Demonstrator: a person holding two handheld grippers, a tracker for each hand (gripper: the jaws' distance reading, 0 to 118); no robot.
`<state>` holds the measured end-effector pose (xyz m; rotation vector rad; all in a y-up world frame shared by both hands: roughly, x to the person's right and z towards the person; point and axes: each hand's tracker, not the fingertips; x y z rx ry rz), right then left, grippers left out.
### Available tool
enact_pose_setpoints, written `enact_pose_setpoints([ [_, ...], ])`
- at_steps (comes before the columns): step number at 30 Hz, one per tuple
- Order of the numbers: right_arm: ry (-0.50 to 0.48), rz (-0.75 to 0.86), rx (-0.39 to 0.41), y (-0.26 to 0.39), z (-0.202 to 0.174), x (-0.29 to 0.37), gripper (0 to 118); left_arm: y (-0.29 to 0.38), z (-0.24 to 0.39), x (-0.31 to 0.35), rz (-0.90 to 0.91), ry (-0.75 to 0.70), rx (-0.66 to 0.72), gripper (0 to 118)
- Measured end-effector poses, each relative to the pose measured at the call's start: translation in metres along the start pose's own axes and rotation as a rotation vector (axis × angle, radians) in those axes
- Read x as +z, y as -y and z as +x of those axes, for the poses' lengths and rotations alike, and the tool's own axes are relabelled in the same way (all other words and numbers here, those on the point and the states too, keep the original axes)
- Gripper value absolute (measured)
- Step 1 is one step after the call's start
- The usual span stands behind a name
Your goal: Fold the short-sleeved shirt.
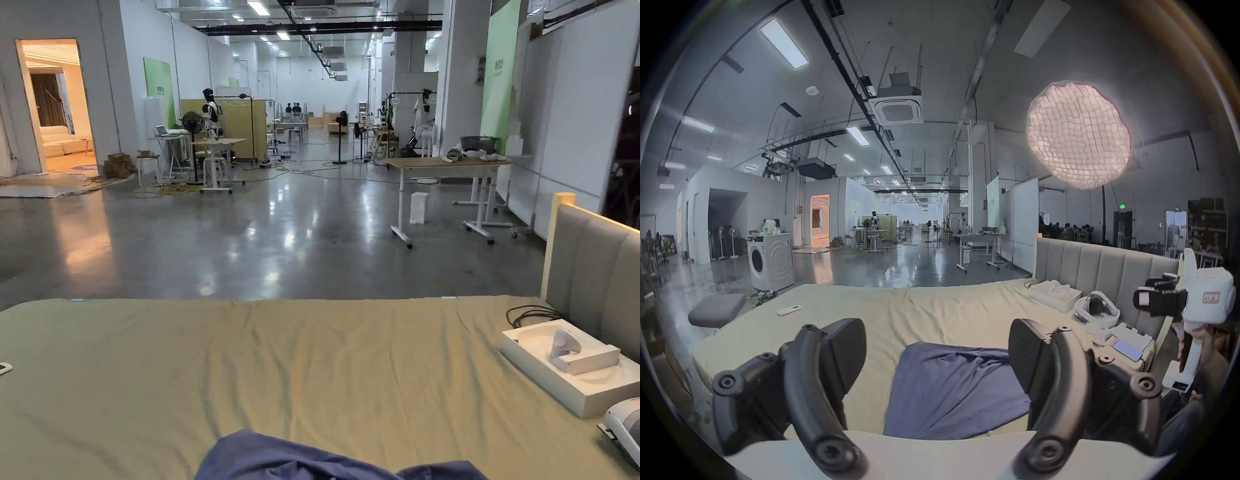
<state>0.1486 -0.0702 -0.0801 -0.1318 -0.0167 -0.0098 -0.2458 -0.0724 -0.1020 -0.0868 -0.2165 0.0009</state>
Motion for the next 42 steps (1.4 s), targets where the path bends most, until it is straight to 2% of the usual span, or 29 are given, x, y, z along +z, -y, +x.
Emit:
enact_pose_setpoints([
  [1,0.002,0.001,-0.007,0.0,0.0,0.002,53,0.0,0.003,0.002,-0.007,-0.001,-0.016,76],
  [2,0.013,0.0,-0.015,0.006,0.007,0.001,29,0.0,0.004,0.003,-0.015,-0.002,-0.027,59],
  [3,0.018,-0.009,-0.022,0.006,0.008,0.002,8,0.0,0.006,0.002,-0.023,-0.006,-0.031,24],
  [4,0.023,-0.011,-0.027,0.007,0.01,0.002,6,0.002,0.008,0.001,-0.028,-0.025,-0.041,3],
  [6,0.012,-0.017,-0.036,0.012,0.013,0.003,0,0.003,0.009,0.004,-0.023,-0.022,-0.043,1],
  [16,0.021,-0.037,-0.022,0.017,0.019,0.002,0,0.005,0.009,0.003,-0.056,0.007,-0.027,1],
  [27,-0.012,-0.059,-0.035,0.025,0.008,-0.002,0,0.01,0.005,-0.012,-0.096,0.018,-0.026,1],
  [29,-0.013,-0.072,-0.04,0.029,0.009,-0.006,0,0.01,0.002,-0.028,-0.146,0.023,-0.011,2],
  [30,-0.017,-0.082,-0.044,0.032,0.009,-0.008,0,0.011,0.0,-0.037,-0.165,0.03,-0.003,6],
  [31,-0.016,-0.088,-0.046,0.034,0.01,-0.011,0,0.012,-0.002,-0.048,-0.174,0.028,-0.005,18],
  [32,-0.013,-0.095,-0.049,0.037,0.011,-0.013,0,0.014,-0.004,-0.06,-0.192,0.031,0.0,38],
  [33,-0.012,-0.105,-0.052,0.039,0.012,-0.015,0,0.015,-0.007,-0.074,-0.217,0.056,-0.006,71],
  [34,-0.013,-0.118,-0.061,0.042,0.014,-0.018,0,0.018,-0.01,-0.093,-0.259,0.079,0.002,86],
  [35,-0.013,-0.132,-0.074,0.045,0.016,-0.021,0,0.022,-0.014,-0.111,-0.28,0.083,0.018,90],
  [37,-0.019,-0.171,-0.119,0.052,0.021,-0.027,0,0.032,-0.024,-0.153,-0.314,0.136,0.051,90],
  [42,0.043,-0.277,-0.127,0.073,0.035,-0.044,0,0.068,-0.058,-0.284,-0.496,0.146,0.173,90],
])
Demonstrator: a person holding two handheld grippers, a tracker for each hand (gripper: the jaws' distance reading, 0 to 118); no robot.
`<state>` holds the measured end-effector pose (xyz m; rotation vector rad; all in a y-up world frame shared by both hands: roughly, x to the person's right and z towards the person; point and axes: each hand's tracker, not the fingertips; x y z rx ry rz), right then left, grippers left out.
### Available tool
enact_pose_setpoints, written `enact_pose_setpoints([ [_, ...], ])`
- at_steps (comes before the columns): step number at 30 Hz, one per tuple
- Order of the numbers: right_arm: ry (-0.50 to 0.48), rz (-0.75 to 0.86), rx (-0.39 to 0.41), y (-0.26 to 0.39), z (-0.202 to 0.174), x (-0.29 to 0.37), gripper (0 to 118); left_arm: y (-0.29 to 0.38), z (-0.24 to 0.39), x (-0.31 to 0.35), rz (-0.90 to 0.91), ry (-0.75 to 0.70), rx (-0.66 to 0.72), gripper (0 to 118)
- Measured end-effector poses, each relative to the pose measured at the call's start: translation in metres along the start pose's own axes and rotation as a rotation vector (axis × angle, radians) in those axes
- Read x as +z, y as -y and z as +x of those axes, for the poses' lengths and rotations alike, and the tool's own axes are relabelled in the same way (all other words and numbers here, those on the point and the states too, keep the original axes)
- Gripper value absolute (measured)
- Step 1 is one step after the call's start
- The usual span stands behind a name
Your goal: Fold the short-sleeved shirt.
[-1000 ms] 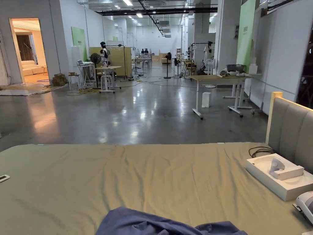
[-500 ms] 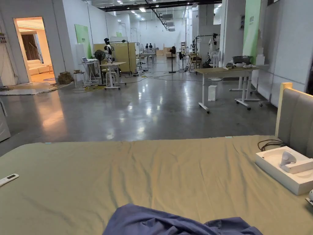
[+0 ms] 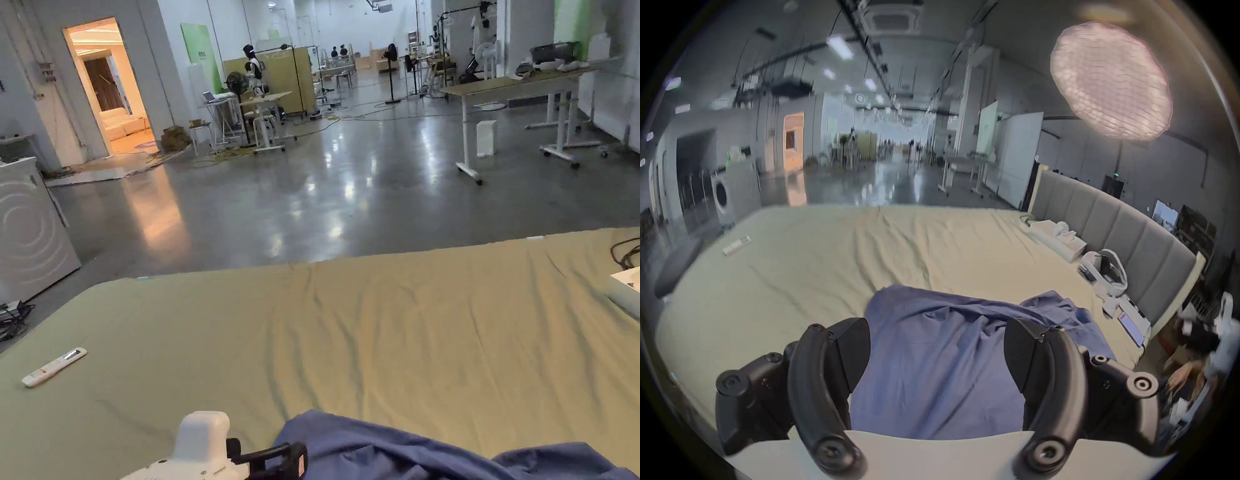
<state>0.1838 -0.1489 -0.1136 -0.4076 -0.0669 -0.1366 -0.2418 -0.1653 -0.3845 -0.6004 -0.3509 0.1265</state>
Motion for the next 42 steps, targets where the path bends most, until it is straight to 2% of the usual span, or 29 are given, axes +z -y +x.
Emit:
enact_pose_setpoints([
  [4,0.028,-0.082,-0.042,0.01,0.015,-0.019,0,-0.017,-0.038,-0.104,-0.153,-0.059,-0.022,90],
  [8,0.062,-0.155,-0.058,0.022,0.024,-0.037,0,-0.021,-0.067,-0.179,-0.275,-0.066,0.046,90],
  [11,0.072,-0.194,-0.064,0.031,0.029,-0.046,0,-0.023,-0.081,-0.218,-0.276,-0.105,0.04,90],
  [14,0.051,-0.249,-0.141,0.042,0.035,-0.055,0,-0.015,-0.091,-0.253,-0.37,-0.166,0.016,90],
  [18,0.063,-0.287,-0.103,0.055,0.039,-0.061,0,0.001,-0.092,-0.278,-0.405,-0.172,0.004,88],
  [20,0.069,-0.301,-0.058,0.053,0.031,-0.066,0,0.004,-0.083,-0.276,-0.393,-0.239,-0.074,80],
  [22,0.062,-0.299,-0.045,0.052,0.029,-0.067,0,0.003,-0.069,-0.275,-0.383,-0.235,-0.144,51],
  [23,0.054,-0.298,-0.043,0.052,0.03,-0.069,0,0.0,-0.065,-0.274,-0.383,-0.235,-0.177,32],
  [24,0.049,-0.299,-0.045,0.051,0.028,-0.07,0,0.001,-0.056,-0.277,-0.404,-0.216,-0.214,17],
  [26,0.042,-0.295,-0.057,0.048,0.029,-0.074,0,0.0,-0.051,-0.284,-0.452,-0.237,-0.272,16],
  [30,0.017,-0.268,-0.078,0.038,0.036,-0.087,0,-0.008,-0.061,-0.3,-0.549,-0.242,-0.126,16],
  [31,0.01,-0.256,-0.075,0.031,0.04,-0.095,11,-0.013,-0.065,-0.302,-0.564,-0.244,-0.111,16],
  [32,0.004,-0.244,-0.067,0.021,0.044,-0.104,38,-0.015,-0.065,-0.305,-0.573,-0.246,-0.11,16],
  [33,-0.003,-0.238,-0.065,0.013,0.05,-0.114,84,-0.016,-0.064,-0.306,-0.592,-0.241,-0.119,16],
  [34,-0.011,-0.245,-0.065,0.003,0.057,-0.13,101,-0.017,-0.064,-0.308,-0.606,-0.241,-0.14,16],
  [37,-0.021,-0.225,-0.064,-0.028,0.073,-0.177,103,-0.019,-0.059,-0.304,-0.622,-0.249,-0.115,16],
  [42,-0.041,-0.361,-0.023,-0.057,0.098,-0.275,102,-0.021,-0.056,-0.301,-0.632,-0.248,-0.089,16],
])
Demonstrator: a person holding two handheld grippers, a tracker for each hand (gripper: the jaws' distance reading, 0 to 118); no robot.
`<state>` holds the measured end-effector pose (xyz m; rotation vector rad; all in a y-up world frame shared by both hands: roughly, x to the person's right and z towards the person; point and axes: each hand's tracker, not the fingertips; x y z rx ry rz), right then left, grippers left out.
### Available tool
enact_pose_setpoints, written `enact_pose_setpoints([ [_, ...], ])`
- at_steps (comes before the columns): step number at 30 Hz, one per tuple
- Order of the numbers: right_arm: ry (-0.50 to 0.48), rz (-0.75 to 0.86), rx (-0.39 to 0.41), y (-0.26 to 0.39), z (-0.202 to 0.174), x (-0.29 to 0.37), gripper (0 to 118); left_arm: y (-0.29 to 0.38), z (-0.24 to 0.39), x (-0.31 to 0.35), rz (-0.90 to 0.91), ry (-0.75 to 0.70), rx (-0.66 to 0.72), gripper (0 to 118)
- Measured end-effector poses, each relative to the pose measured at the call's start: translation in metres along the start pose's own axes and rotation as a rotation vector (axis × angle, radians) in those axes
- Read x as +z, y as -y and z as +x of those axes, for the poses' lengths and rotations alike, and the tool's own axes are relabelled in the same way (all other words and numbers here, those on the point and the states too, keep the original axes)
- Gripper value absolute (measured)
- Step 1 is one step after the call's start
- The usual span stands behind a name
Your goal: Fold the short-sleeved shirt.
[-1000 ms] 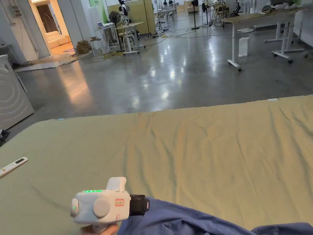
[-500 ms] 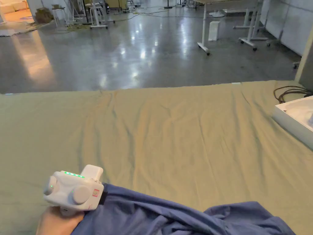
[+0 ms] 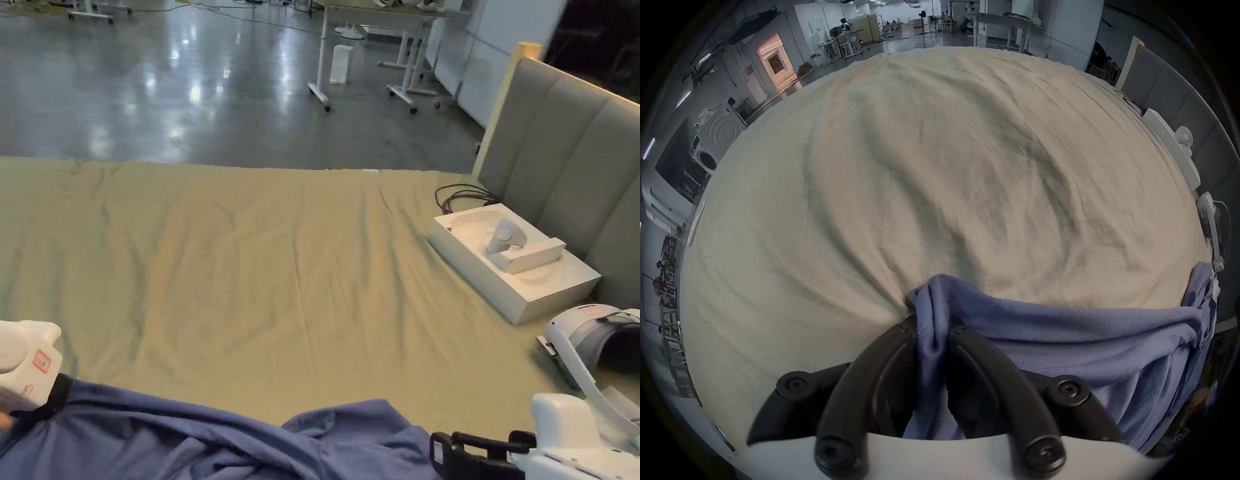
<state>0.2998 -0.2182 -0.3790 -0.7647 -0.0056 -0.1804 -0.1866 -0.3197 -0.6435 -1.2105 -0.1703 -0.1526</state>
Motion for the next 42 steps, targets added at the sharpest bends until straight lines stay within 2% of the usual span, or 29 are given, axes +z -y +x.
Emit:
enact_pose_setpoints([
  [2,0.002,-0.023,0.011,-0.017,0.011,-0.039,101,-0.002,-0.002,0.0,-0.006,0.006,0.002,16],
  [8,-0.028,-0.232,0.118,-0.045,0.004,-0.141,99,-0.003,-0.005,0.003,-0.017,0.031,0.015,16],
  [11,0.004,-0.324,0.159,-0.037,-0.001,-0.173,80,-0.003,-0.005,0.002,-0.011,0.029,0.012,16],
  [12,0.011,-0.336,0.175,-0.031,-0.002,-0.179,66,-0.002,-0.005,0.003,-0.008,0.028,0.012,16],
  [14,0.048,-0.298,0.243,-0.023,-0.01,-0.179,62,-0.001,-0.006,0.001,0.004,0.028,0.015,16],
  [18,0.035,-0.285,0.228,-0.019,-0.023,-0.164,13,0.003,-0.006,0.0,0.03,0.025,0.015,16],
  [20,0.034,-0.286,0.248,-0.015,-0.031,-0.166,12,0.005,-0.004,0.0,0.043,0.015,0.01,16],
  [21,0.07,-0.282,0.294,-0.013,-0.033,-0.167,10,0.005,-0.003,0.0,0.047,0.011,0.007,16],
  [24,0.05,-0.268,0.262,-0.018,-0.033,-0.161,10,0.007,-0.004,0.006,0.077,0.01,-0.003,15],
  [25,0.038,-0.241,0.215,-0.022,-0.032,-0.153,10,0.014,-0.008,0.014,0.151,0.019,-0.043,15],
  [26,0.017,-0.211,0.183,-0.026,-0.03,-0.143,10,0.023,-0.009,0.029,0.224,0.005,-0.017,11],
  [30,-0.049,-0.087,0.114,-0.046,-0.032,-0.078,9,0.052,-0.022,0.108,0.406,0.074,0.003,9],
  [35,-0.056,0.079,0.186,-0.072,-0.053,0.032,9,0.096,-0.041,0.264,0.617,0.117,-0.014,9],
  [42,-0.064,0.362,0.118,-0.125,-0.069,0.181,9,0.164,-0.058,0.44,0.893,0.096,-0.002,9],
])
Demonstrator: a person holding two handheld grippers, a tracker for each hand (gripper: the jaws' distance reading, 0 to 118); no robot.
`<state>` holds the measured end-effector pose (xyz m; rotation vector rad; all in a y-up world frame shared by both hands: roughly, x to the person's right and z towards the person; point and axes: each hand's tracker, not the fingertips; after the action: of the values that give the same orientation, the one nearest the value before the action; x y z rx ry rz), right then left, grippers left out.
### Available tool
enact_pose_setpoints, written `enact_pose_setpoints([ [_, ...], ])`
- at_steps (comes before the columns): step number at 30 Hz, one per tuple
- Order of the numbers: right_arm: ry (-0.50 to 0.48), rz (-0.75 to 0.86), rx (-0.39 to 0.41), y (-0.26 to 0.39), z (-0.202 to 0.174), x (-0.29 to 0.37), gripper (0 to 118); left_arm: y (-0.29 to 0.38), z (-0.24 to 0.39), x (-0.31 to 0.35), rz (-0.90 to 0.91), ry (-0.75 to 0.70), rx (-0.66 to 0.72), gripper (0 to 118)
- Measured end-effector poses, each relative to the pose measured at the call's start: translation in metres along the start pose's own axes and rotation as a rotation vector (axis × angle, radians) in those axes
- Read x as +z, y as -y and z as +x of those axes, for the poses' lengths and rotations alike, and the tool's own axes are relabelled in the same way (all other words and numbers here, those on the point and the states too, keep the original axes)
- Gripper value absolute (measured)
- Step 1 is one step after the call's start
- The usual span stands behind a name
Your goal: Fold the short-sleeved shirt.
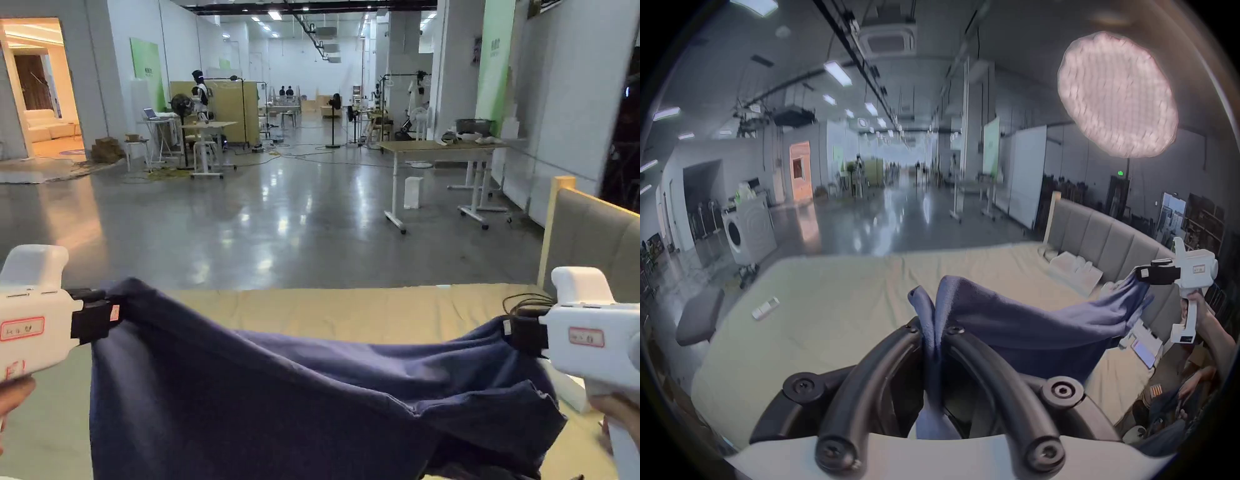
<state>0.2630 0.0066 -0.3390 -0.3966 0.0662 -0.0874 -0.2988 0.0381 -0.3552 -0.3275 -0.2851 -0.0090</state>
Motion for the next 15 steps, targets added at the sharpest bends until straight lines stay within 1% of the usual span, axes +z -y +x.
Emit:
enact_pose_setpoints([
  [2,0.01,0.077,0.001,-0.034,-0.007,0.027,9,-0.019,0.002,0.03,0.073,-0.017,-0.01,9],
  [4,0.02,0.119,0.02,-0.068,-0.015,0.053,9,-0.042,0.005,0.061,0.138,-0.003,0.0,9],
  [5,0.029,0.124,0.029,-0.084,-0.019,0.064,9,-0.051,0.006,0.073,0.173,-0.017,-0.001,9],
  [8,0.073,0.183,0.062,-0.123,-0.03,0.092,9,-0.081,0.006,0.101,0.24,-0.032,-0.004,9],
  [11,0.086,0.225,0.069,-0.155,-0.036,0.119,9,-0.106,0.004,0.122,0.286,-0.037,-0.005,9],
  [15,0.068,0.261,0.032,-0.191,-0.04,0.143,9,-0.133,0.006,0.14,0.33,-0.035,0.012,9],
])
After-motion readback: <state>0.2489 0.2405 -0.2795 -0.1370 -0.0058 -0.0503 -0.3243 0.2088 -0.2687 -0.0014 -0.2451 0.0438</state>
